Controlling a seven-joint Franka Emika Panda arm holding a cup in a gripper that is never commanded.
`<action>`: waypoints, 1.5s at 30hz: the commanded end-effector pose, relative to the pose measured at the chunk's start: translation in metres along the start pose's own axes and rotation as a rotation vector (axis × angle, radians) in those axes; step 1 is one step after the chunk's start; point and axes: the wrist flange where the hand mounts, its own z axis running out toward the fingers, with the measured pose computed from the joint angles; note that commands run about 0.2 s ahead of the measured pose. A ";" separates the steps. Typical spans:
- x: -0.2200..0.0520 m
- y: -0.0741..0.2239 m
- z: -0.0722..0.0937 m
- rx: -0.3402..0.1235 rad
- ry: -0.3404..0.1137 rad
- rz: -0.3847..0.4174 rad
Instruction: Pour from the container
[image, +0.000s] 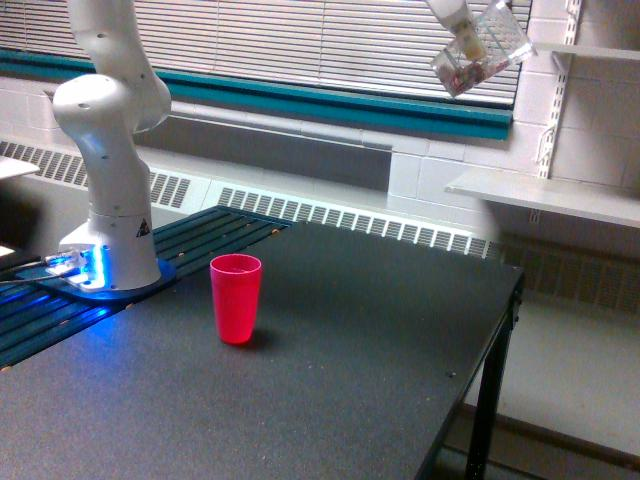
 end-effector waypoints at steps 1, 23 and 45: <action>0.000 -0.002 0.023 0.004 -0.046 0.103; -0.036 0.003 0.003 -0.059 -0.087 0.038; -0.071 0.065 -0.009 -0.201 -0.196 0.009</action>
